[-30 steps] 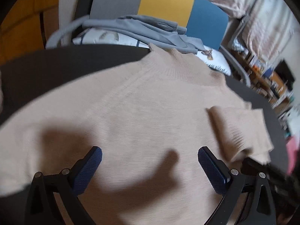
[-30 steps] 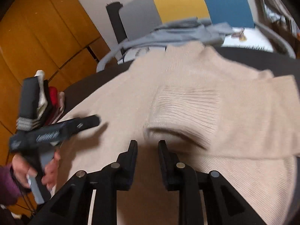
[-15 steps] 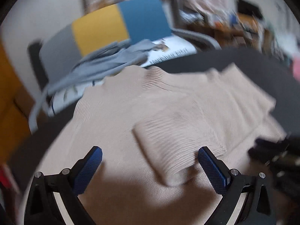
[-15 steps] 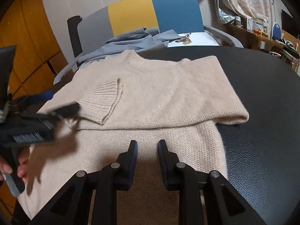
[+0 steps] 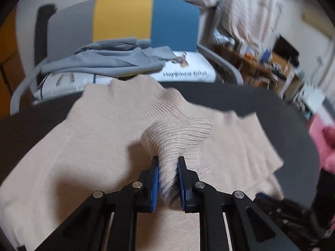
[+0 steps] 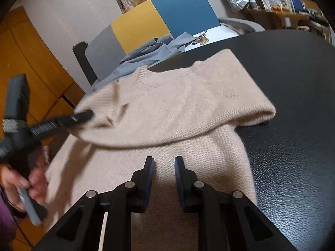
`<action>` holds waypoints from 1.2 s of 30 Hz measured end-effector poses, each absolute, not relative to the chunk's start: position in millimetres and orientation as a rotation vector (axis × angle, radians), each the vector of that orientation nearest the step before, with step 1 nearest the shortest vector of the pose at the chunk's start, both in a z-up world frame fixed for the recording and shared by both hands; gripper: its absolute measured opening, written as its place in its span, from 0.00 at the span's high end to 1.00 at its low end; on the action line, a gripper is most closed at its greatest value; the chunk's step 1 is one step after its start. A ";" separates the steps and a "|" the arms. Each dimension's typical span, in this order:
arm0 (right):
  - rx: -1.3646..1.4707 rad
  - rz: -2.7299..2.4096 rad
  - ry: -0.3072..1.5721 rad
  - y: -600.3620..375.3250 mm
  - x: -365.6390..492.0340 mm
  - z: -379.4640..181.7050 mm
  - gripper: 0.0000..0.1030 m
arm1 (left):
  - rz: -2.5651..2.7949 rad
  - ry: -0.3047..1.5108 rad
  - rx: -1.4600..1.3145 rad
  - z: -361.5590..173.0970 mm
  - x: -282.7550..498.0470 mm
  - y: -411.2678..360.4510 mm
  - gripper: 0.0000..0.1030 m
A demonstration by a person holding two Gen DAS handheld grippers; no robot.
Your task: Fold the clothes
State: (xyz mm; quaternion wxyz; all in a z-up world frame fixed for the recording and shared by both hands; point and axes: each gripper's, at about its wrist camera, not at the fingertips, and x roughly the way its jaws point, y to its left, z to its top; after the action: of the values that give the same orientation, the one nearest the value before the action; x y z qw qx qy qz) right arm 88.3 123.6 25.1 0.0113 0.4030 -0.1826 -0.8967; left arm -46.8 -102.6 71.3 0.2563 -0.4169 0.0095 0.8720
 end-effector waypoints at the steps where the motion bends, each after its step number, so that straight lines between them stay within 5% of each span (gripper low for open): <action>1: 1.260 -2.796 -0.574 124.9 87.6 26.0 0.84 | 2.363 -0.013 -1.133 74.8 -50.1 -112.0 0.86; 13: 1.325 -2.873 -0.520 151.6 58.9 27.0 0.90 | 2.340 -0.381 -1.268 43.5 -64.8 -198.7 0.87; 29: 1.388 -2.973 -0.546 169.5 61.9 11.2 0.95 | 2.573 -0.402 -1.270 7.1 -33.9 -268.6 0.70; 31: 1.396 -2.958 -0.558 168.4 63.9 14.7 0.91 | 2.540 -0.419 -1.272 7.1 -31.0 -271.5 0.61; 33: 1.425 -2.927 -0.516 161.4 69.2 20.2 0.85 | 2.505 -0.450 -1.271 10.0 -29.9 -271.9 0.40; 36: 1.456 -2.877 -0.417 148.3 83.8 30.4 0.84 | 2.478 -0.540 -1.245 18.9 -30.0 -276.7 0.29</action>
State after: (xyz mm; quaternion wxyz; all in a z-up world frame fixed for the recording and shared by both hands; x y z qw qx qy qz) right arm 83.8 148.3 30.4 -0.0549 0.4472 -0.1281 -0.8835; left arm -30.0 -276.7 18.9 0.1574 -0.4350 -0.1888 0.8662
